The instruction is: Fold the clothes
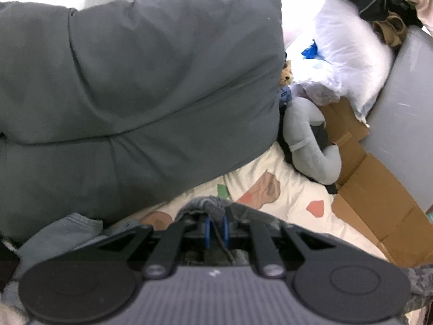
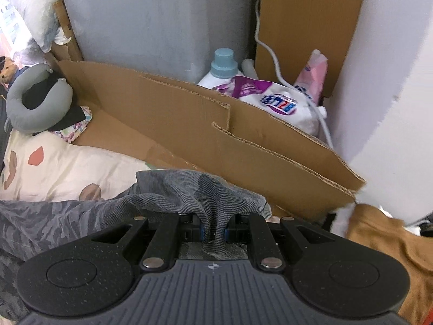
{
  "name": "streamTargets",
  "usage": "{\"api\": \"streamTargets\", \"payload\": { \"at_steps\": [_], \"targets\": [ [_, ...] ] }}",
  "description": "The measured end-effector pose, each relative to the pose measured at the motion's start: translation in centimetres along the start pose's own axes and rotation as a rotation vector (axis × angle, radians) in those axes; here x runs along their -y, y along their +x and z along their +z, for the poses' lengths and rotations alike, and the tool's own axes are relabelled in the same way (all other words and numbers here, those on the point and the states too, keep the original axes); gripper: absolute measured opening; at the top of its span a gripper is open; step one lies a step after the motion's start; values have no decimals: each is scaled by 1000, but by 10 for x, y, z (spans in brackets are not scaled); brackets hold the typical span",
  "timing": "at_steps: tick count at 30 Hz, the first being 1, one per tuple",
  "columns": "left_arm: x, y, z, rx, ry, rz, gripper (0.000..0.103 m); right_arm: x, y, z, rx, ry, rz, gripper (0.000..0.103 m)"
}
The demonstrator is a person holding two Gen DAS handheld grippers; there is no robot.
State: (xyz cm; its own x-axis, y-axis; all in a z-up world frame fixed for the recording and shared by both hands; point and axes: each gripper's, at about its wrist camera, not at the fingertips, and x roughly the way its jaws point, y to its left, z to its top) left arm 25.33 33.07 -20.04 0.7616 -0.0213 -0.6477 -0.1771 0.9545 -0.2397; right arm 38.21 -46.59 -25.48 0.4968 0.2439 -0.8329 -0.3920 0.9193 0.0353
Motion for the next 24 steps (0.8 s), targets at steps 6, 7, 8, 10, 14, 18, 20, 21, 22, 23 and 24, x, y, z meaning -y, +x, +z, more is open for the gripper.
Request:
{"api": "streamTargets", "payload": {
  "at_steps": [6,7,8,10,14,18,20,21,22,23,24],
  "targets": [
    [-11,-46,5,9,1,-7,10,17,-39,-25,-32,40,12,11],
    [-13,-55,6,9,6,-4,10,19,-45,-29,-42,43,16,11],
    [-15,-63,7,10,10,0,10,20,-51,-33,-51,45,21,11],
    [-19,-79,10,11,16,12,10,22,-62,-41,-71,50,33,11],
    [-34,-103,15,15,23,60,10,22,-68,-53,-136,50,69,11],
    [-52,-100,10,-15,21,123,10,21,-37,-69,-229,76,106,12],
    [-58,-89,4,-37,18,140,10,18,-11,-80,-270,82,119,12],
    [-61,-83,1,-47,17,146,10,15,2,-85,-287,79,122,12],
    [-63,-76,-3,-57,16,151,10,13,14,-90,-300,72,122,12],
    [-64,-68,-5,-67,14,156,10,10,29,-96,-316,60,119,12],
    [-66,-60,-8,-74,14,161,10,7,42,-101,-329,53,113,12]
  ]
}}
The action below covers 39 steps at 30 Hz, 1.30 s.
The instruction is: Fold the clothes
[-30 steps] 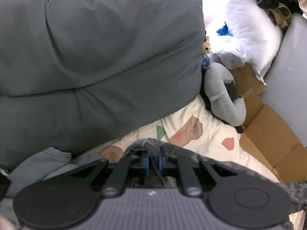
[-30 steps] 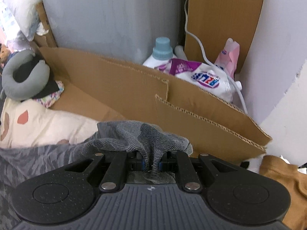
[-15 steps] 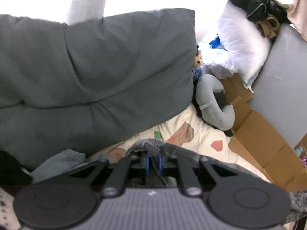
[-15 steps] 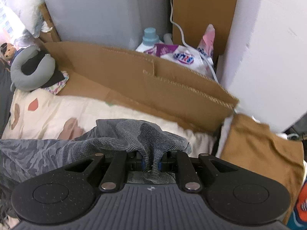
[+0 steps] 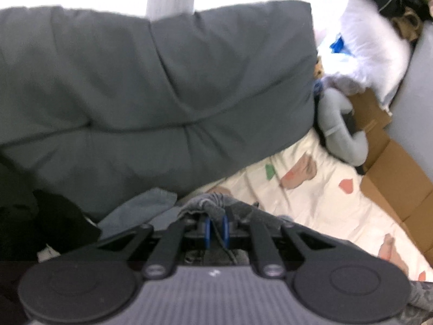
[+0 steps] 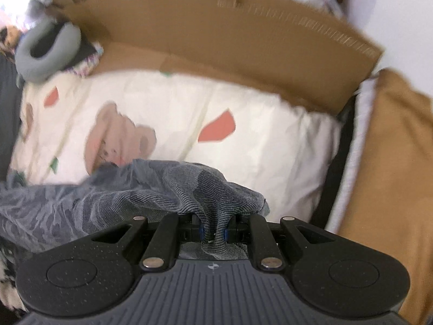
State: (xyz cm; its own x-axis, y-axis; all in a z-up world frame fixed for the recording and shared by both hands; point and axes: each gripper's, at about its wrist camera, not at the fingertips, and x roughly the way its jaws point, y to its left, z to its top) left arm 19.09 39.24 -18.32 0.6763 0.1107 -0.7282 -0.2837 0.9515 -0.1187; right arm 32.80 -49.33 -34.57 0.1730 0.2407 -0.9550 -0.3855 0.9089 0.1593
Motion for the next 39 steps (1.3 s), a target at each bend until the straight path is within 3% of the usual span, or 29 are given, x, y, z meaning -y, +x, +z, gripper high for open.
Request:
{"api": "streamTargets", "payload": {
  "at_steps": [4,8,13,25,39],
  "targets": [
    [-1,28,-5,-17,3,20,10,1,44,3,-25,0,-17,16],
    [-1,48,-5,-35,17,43,10,6,60,13,-15,29,-41,44],
    [0,59,-6,-53,26,65,11,6,53,14,-2,-11,-52,64],
    [-1,64,-10,-77,26,89,13,12,9,-11,73,-83,-78,65],
    [-6,66,-12,-96,35,95,14,-7,64,-85,22,-214,-71,65]
  ]
}}
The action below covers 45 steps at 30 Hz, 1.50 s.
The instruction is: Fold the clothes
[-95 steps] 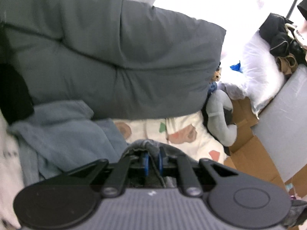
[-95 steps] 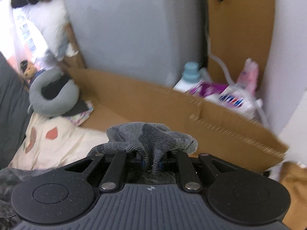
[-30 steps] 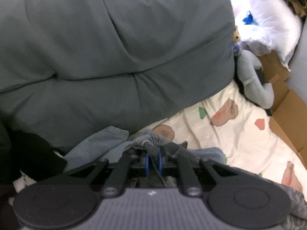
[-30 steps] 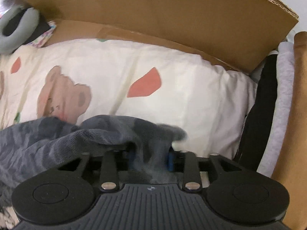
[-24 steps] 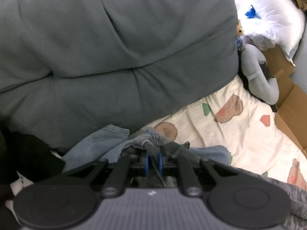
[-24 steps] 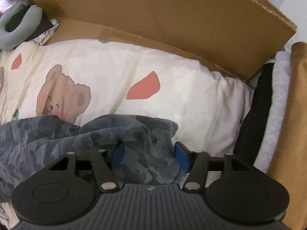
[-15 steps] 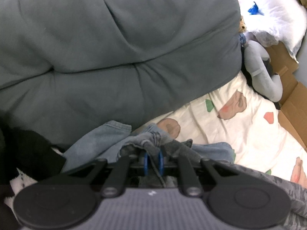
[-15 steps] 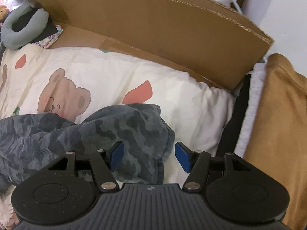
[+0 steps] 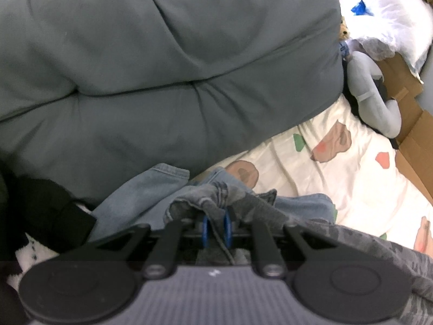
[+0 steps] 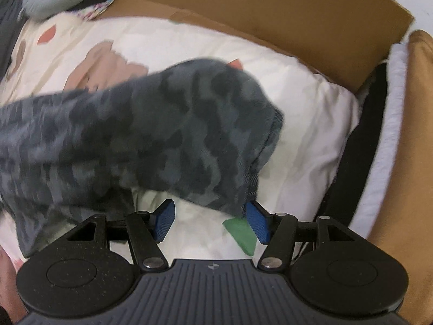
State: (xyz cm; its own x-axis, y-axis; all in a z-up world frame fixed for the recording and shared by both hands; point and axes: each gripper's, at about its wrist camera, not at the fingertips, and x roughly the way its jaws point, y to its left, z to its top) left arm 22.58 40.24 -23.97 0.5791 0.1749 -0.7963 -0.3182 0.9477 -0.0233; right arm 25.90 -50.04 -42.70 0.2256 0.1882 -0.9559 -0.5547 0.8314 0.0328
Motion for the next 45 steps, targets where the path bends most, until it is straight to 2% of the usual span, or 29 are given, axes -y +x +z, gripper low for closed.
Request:
{"api": "streamTargets", "payload": {
  "at_steps": [4,8,12,15,16,17,19,20,23,30,36,45],
  "targets": [
    [-1,2,-3,-2,0,4,14,-11,18,-9,17,-53,-29,65],
    [-3,6,-4,-6,5,4,14,-24,41,-19,62,-132,-113,65],
    [-4,7,-6,-4,2,3,14,-35,61,-21,98,-182,-162,64],
    [-4,7,-8,-1,0,2,13,-44,73,-23,97,-240,-205,61],
    [-4,7,-8,0,6,1,12,-44,73,-23,96,-249,-205,50],
    [-5,6,-8,1,10,-1,12,-43,72,-23,95,-249,-203,35],
    [-5,3,-8,6,14,-6,11,-36,66,-21,90,-236,-194,15],
    [-5,1,-8,10,13,-8,11,-32,61,-19,91,-228,-190,10],
    [-5,-9,-7,34,0,-17,10,-21,33,-13,95,-207,-181,5],
    [1,-48,-4,85,-5,-60,9,-2,-58,-8,144,-245,-174,4],
    [0,-98,-5,124,-9,-108,9,8,-133,-13,204,-248,-194,4],
    [-11,-176,-14,192,-15,-165,9,31,-220,-42,299,-226,-202,3]
  ]
}}
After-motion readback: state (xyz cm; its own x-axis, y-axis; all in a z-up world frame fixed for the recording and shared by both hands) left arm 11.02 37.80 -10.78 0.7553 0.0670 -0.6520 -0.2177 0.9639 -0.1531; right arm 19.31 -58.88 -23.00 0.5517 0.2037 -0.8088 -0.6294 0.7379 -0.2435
